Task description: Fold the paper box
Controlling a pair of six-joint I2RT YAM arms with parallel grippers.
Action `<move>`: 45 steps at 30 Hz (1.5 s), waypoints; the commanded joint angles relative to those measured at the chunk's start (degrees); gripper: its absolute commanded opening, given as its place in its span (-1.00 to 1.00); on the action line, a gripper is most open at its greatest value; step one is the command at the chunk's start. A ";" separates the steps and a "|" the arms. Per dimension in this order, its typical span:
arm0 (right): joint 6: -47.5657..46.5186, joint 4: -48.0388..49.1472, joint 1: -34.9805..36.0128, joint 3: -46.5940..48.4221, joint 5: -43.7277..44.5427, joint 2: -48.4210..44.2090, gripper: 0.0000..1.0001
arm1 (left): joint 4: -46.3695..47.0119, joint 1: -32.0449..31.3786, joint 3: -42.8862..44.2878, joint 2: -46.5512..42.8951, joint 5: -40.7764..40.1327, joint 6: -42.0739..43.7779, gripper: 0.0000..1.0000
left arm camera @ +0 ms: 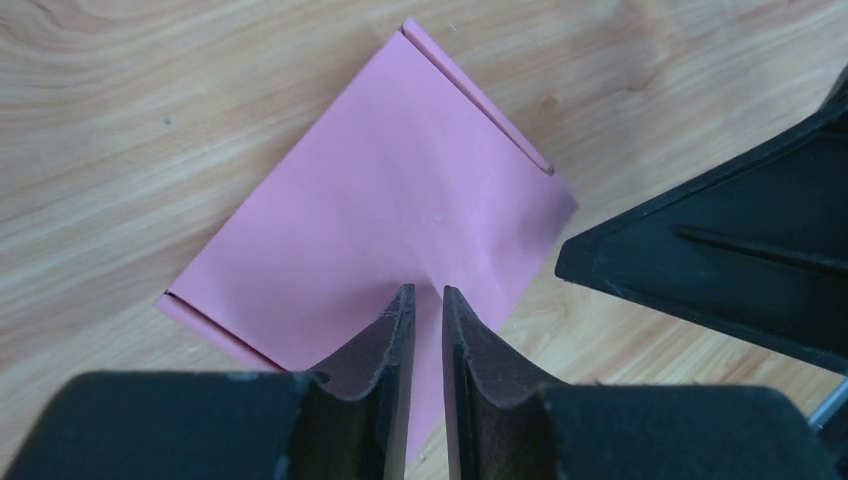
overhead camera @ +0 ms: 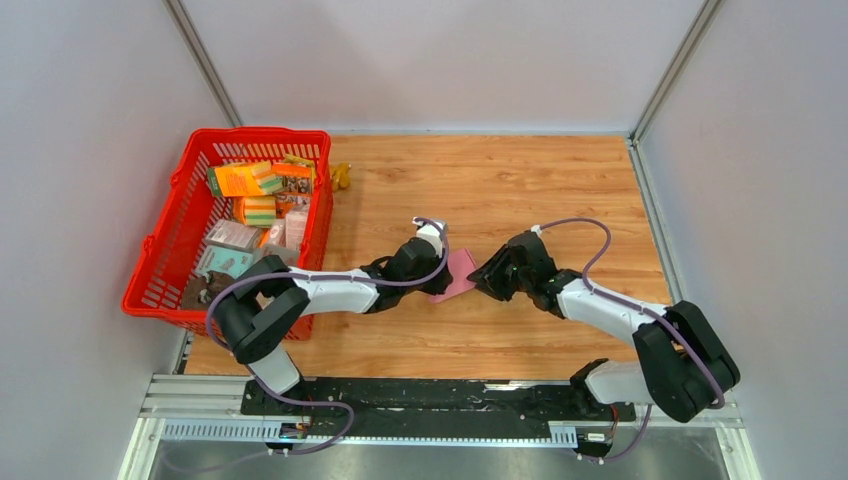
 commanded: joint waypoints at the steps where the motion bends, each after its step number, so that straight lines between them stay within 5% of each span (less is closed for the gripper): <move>1: -5.61 4.89 -1.44 0.99 -4.88 0.82 -0.27 | 7.90 -0.20 -1.44 2.04 4.53 -0.78 -0.53; 8: -17.65 4.19 -5.48 2.57 -13.15 -4.27 -0.21 | 8.52 -0.20 -4.25 2.40 2.33 -1.57 -0.54; 14: -24.07 7.54 -13.05 8.01 -29.59 2.75 -0.18 | 8.18 -0.20 -5.05 0.21 1.10 -0.43 -0.54; 20: -38.90 -4.93 -13.58 15.22 -20.82 9.78 -0.17 | 7.03 -0.20 -5.40 -2.17 -0.13 1.68 -0.49; 30: -41.57 -0.12 -13.58 16.55 -21.78 20.86 -0.29 | 9.05 -0.20 -6.80 -3.93 0.66 2.47 -0.42; 45: -37.53 9.98 -16.55 9.35 -25.71 22.35 -0.58 | -0.52 2.00 -12.43 -18.25 -3.82 -6.39 0.31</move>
